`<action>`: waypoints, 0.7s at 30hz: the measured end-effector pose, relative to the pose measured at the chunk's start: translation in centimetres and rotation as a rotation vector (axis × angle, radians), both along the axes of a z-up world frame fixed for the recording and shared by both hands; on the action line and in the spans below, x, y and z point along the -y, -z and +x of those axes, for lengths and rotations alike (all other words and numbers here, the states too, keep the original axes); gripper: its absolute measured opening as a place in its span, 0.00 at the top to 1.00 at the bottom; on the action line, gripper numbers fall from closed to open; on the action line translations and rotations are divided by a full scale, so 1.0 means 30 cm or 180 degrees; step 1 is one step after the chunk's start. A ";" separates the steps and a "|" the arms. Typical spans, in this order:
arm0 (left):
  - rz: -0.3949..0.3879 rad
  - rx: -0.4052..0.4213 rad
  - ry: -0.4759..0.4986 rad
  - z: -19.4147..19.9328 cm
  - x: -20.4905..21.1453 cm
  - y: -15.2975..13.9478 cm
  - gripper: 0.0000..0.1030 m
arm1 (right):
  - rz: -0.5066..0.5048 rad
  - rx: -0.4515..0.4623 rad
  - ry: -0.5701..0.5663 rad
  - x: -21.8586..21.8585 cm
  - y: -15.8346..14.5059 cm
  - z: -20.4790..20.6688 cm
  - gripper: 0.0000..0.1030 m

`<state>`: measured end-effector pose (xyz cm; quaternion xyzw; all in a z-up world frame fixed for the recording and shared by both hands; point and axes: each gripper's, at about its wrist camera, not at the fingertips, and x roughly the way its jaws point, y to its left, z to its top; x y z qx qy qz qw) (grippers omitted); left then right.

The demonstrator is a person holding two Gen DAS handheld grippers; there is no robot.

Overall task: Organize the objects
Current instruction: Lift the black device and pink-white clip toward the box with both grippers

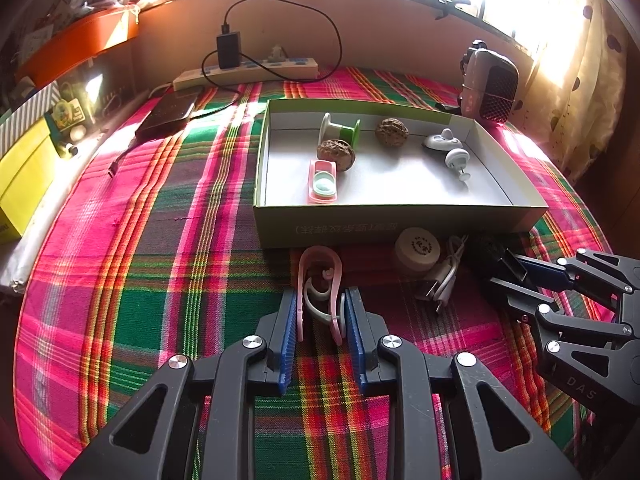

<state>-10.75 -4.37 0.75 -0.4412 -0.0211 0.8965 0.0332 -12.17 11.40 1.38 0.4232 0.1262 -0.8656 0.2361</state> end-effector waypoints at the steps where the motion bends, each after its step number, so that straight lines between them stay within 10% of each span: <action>1: -0.0002 0.0003 -0.0003 -0.001 0.000 -0.002 0.80 | 0.0000 -0.0002 0.0000 0.001 0.000 0.003 0.72; 21: -0.0049 -0.0117 0.0001 0.027 -0.004 -0.064 0.80 | -0.0199 -0.0049 0.0070 -0.010 -0.056 0.039 0.72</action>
